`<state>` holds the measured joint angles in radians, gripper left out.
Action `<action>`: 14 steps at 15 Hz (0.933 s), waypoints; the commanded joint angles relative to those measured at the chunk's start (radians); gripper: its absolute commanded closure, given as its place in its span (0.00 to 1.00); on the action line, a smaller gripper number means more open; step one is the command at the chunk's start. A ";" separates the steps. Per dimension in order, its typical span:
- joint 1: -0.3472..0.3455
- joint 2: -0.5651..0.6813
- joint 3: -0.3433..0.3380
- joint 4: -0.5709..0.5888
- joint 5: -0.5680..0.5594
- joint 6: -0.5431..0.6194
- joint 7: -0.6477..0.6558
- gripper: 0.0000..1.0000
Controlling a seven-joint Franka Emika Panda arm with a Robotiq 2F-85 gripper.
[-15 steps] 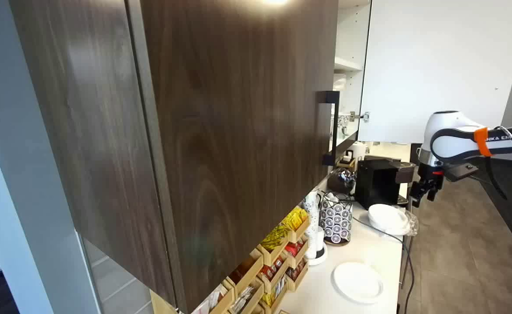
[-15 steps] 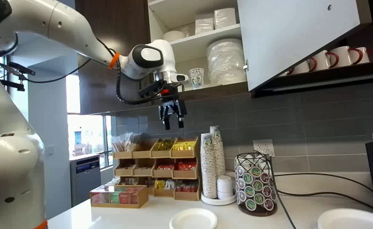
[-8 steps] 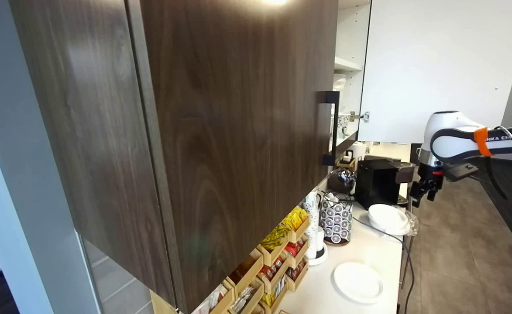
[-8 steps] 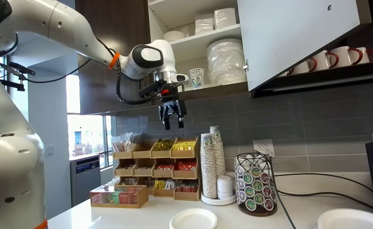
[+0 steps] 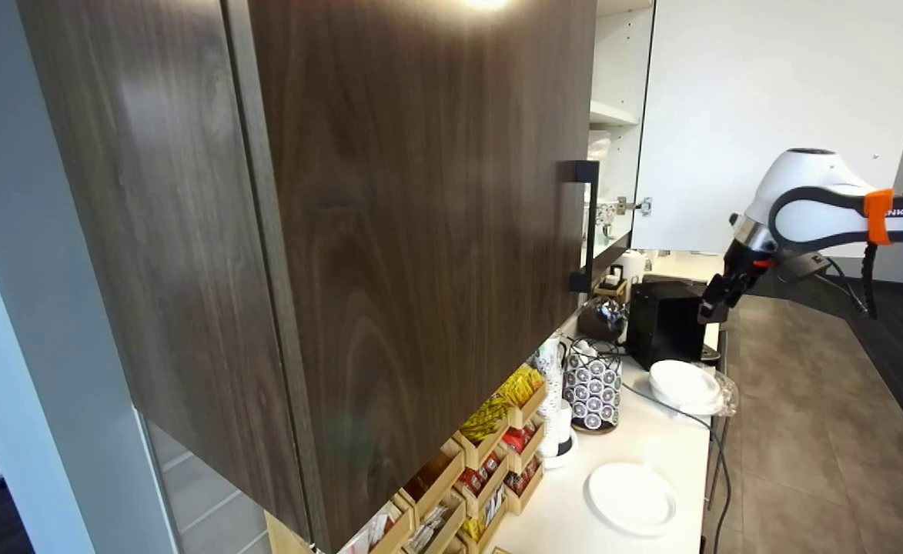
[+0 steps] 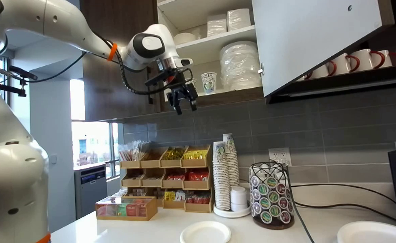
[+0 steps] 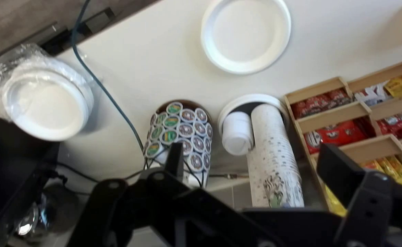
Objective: Pick up the paper cup on the right in the top cabinet and put it in the paper cup on the left
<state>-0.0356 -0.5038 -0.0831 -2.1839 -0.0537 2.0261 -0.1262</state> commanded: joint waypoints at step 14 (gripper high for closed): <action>0.034 -0.025 0.061 0.174 -0.006 -0.038 -0.001 0.00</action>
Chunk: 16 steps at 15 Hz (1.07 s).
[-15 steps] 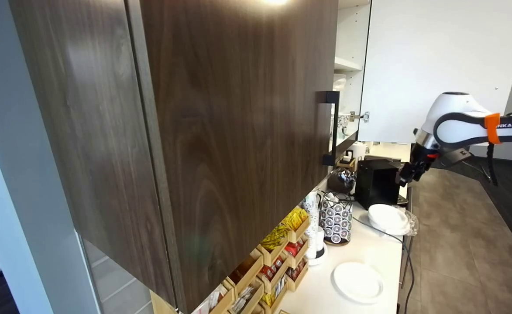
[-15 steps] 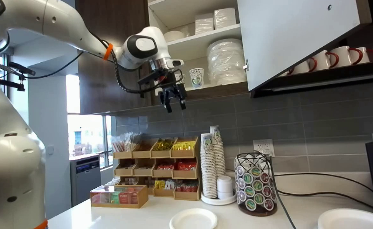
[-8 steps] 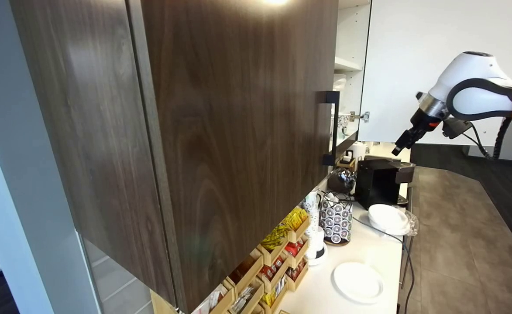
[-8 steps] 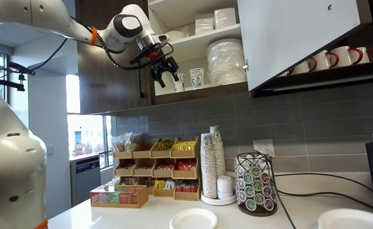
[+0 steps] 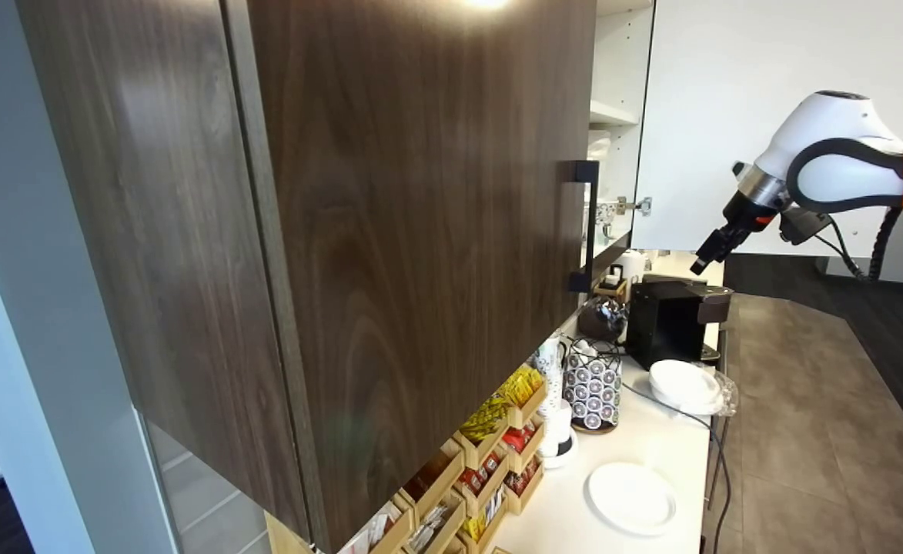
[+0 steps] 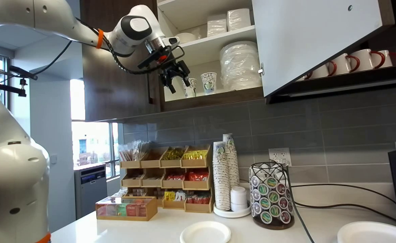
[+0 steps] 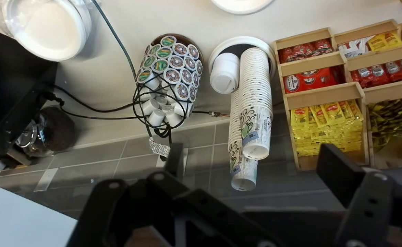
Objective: Pick up the paper cup on the right in the top cabinet and put it in the paper cup on the left
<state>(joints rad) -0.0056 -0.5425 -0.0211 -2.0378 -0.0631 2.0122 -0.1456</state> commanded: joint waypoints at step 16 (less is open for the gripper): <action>-0.007 0.367 0.043 0.574 0.009 -0.044 0.258 0.00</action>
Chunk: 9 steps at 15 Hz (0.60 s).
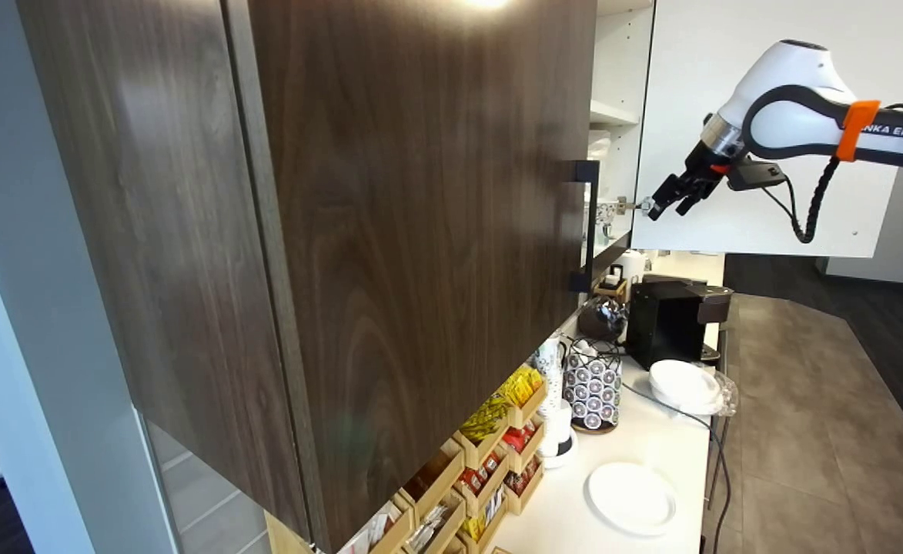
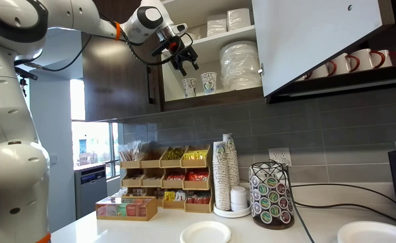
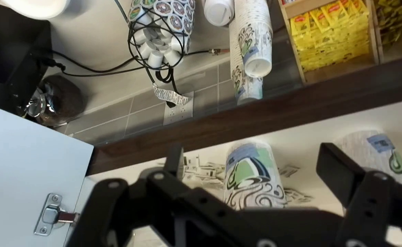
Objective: Pick up the paper cup on the right in the top cabinet and put it in the paper cup on the left
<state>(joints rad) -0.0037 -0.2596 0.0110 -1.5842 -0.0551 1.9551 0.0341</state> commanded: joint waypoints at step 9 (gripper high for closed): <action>-0.009 0.242 0.005 0.254 -0.054 0.195 0.269 0.00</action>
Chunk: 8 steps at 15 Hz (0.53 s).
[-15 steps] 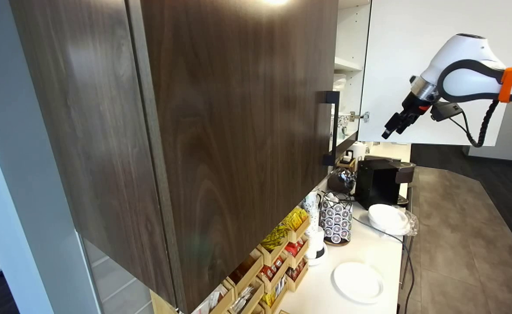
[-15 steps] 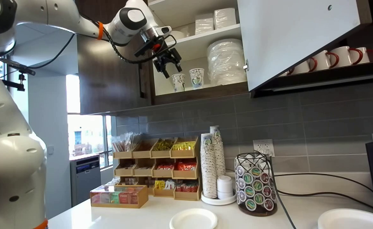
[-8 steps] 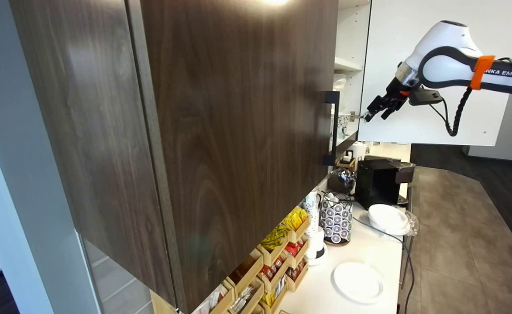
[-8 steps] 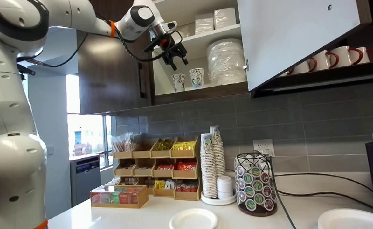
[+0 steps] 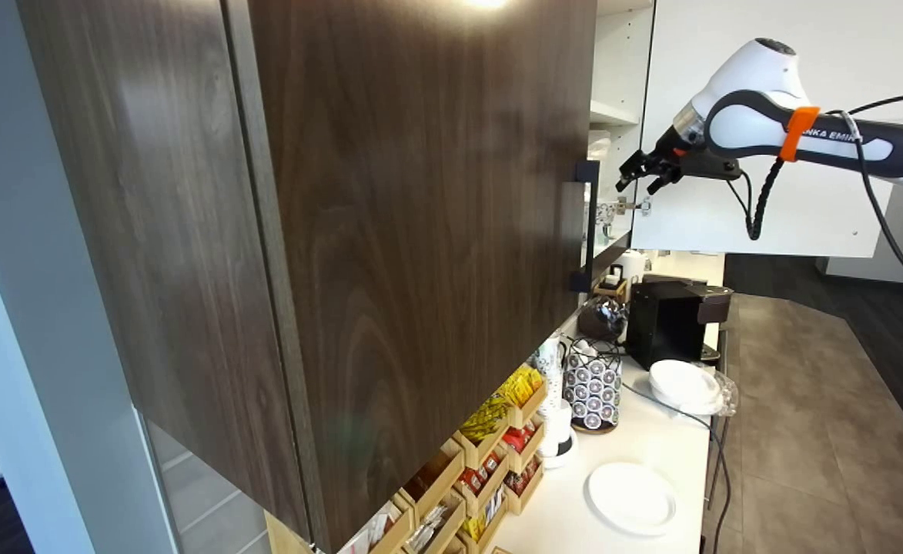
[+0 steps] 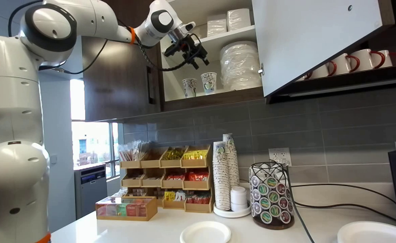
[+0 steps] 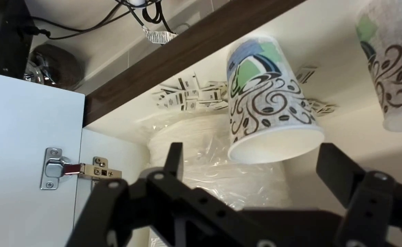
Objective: Pick up the paper cup on the right in the top cabinet and put it in the paper cup on the left
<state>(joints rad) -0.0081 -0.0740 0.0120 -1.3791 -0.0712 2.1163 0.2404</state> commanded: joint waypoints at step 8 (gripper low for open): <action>0.002 0.135 -0.002 0.078 -0.139 0.122 0.156 0.00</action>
<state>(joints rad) -0.0085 0.0283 0.0114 -1.3352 -0.1576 2.2555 0.3490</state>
